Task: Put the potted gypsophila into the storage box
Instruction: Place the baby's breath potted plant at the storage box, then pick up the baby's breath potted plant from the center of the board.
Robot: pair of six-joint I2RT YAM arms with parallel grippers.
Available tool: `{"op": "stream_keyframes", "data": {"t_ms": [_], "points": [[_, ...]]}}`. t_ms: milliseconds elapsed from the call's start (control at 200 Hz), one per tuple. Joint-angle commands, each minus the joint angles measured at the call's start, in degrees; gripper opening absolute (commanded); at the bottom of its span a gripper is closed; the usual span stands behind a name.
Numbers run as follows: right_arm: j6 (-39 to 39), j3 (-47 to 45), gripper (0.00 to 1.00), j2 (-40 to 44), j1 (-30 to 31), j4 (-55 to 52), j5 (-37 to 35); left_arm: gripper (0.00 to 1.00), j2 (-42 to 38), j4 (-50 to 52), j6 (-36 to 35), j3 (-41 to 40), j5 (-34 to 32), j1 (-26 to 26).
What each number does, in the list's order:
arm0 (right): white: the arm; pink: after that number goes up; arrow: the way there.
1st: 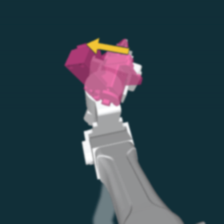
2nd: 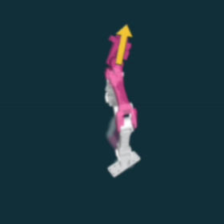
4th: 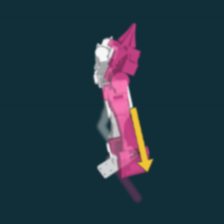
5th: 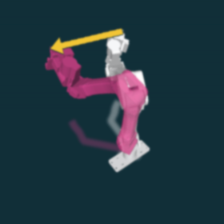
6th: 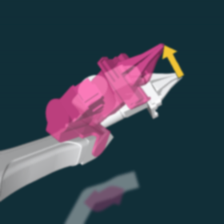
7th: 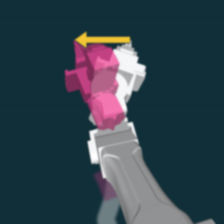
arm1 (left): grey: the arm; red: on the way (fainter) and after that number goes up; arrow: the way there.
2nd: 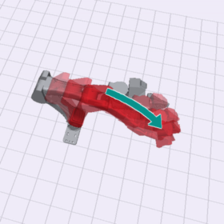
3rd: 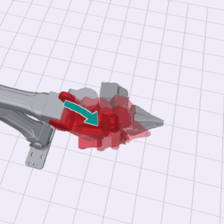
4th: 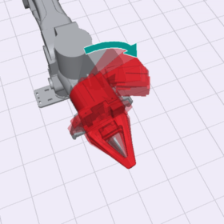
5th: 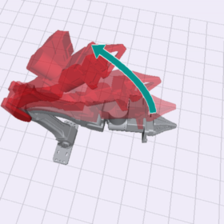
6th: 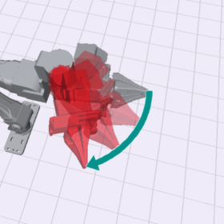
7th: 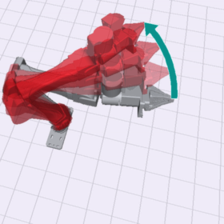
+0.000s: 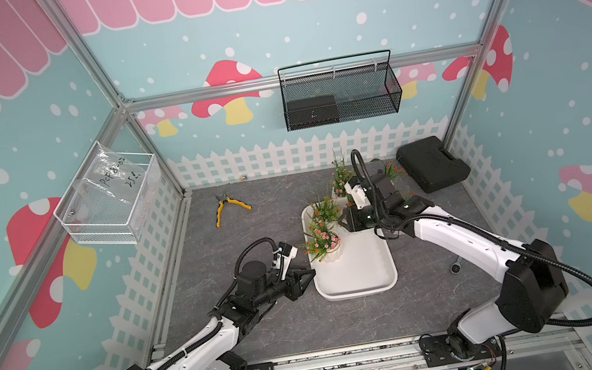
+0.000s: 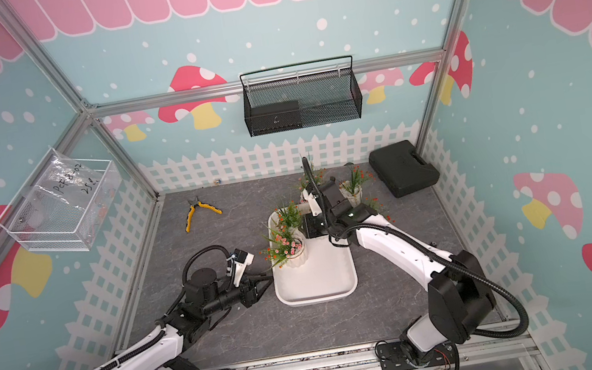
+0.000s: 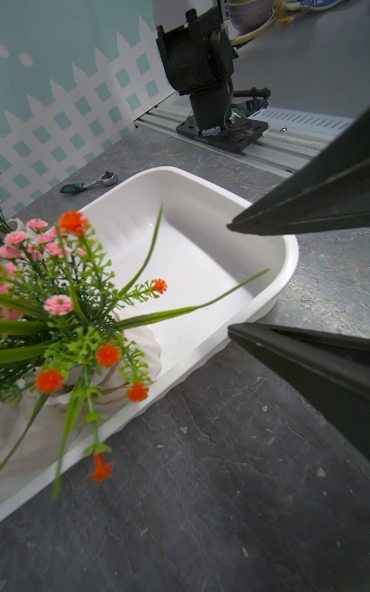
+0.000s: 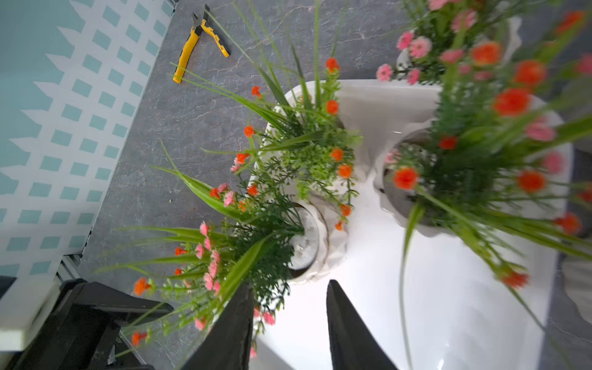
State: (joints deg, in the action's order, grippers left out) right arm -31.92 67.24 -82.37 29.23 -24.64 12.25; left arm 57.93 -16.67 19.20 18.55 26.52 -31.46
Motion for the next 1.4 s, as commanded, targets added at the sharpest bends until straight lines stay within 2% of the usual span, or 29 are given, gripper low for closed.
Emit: {"op": "stream_keyframes", "data": {"t_ms": [0,205,470,771,901,1081,1231,1396], "points": [[1.6,-2.8,0.41,4.8,-3.5,-2.4,2.9,0.47,-1.1,-2.2,-0.9,-0.6,-0.5,0.4],[3.5,-4.1,0.42,10.6,-12.0,-6.9,3.4,0.47,-0.7,-5.8,0.5,0.3,-0.8,-0.5],[2.9,-6.6,0.44,12.2,-22.9,-11.7,-1.4,0.46,5.5,-10.1,2.0,4.9,-0.5,-2.6],[5.2,-13.1,0.44,14.9,-34.5,-8.2,2.6,0.44,9.7,-7.1,-0.8,12.8,1.4,-5.2],[5.6,-15.6,0.44,15.3,-37.9,-5.8,4.0,0.44,11.3,-6.3,-1.1,16.5,1.4,-5.7],[5.4,-18.6,0.42,14.4,-42.1,-1.5,8.2,0.44,17.7,-1.4,-3.4,24.2,3.2,-5.7],[4.8,-21.0,0.39,12.1,-43.0,3.5,11.5,0.44,22.9,3.9,-6.6,30.5,5.7,-5.7],[4.5,-21.5,0.39,8.6,-43.0,6.4,13.7,0.44,26.4,3.3,-6.6,32.8,7.7,-5.7]]}}
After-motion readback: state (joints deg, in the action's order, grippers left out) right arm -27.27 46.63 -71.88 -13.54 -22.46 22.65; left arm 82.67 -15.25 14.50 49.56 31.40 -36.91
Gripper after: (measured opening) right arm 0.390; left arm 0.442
